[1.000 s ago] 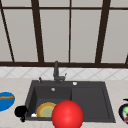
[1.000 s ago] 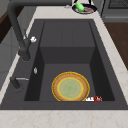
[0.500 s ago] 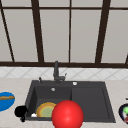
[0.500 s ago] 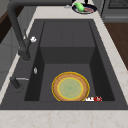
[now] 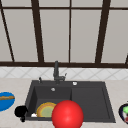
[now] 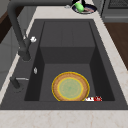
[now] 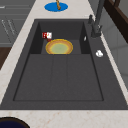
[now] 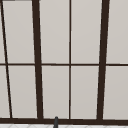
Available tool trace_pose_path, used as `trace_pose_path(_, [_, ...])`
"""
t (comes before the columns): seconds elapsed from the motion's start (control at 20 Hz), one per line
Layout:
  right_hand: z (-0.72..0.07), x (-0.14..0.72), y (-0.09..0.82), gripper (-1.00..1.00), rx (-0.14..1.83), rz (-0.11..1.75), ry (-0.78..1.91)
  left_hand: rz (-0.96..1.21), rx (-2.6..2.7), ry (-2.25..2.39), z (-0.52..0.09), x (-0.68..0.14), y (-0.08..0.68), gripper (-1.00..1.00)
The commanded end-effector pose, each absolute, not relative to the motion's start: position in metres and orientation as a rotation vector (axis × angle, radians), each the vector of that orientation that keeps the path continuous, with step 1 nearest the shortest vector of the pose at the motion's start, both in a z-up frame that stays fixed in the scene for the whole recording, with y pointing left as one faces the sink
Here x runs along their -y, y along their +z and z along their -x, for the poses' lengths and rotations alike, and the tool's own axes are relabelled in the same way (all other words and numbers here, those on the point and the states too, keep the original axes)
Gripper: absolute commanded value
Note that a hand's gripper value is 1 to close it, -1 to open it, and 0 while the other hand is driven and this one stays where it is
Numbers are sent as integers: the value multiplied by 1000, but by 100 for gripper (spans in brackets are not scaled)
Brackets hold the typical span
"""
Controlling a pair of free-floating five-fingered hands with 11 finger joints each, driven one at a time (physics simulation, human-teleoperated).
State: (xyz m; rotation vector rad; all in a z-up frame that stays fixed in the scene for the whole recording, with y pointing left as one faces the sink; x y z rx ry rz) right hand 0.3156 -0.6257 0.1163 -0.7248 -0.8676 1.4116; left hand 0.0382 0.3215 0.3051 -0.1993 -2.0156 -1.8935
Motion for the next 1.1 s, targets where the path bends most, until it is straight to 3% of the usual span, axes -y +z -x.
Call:
trace_pose_path(0.0, [-326,621,96,-100,810,775,1452,199,2016,-1893,-38,-321,305,0])
trace_pose_path(0.2, [-334,625,87,-100,726,705,1483,199,2016,-1893,-38,-321,305,0])
trace_pose_path(0.25, [-335,625,87,100,724,691,1481,199,2016,-1893,-38,-321,305,0])
trace_pose_path(1.05, [-375,651,111,100,781,381,1309,199,2016,-1893,-38,-321,305,0])
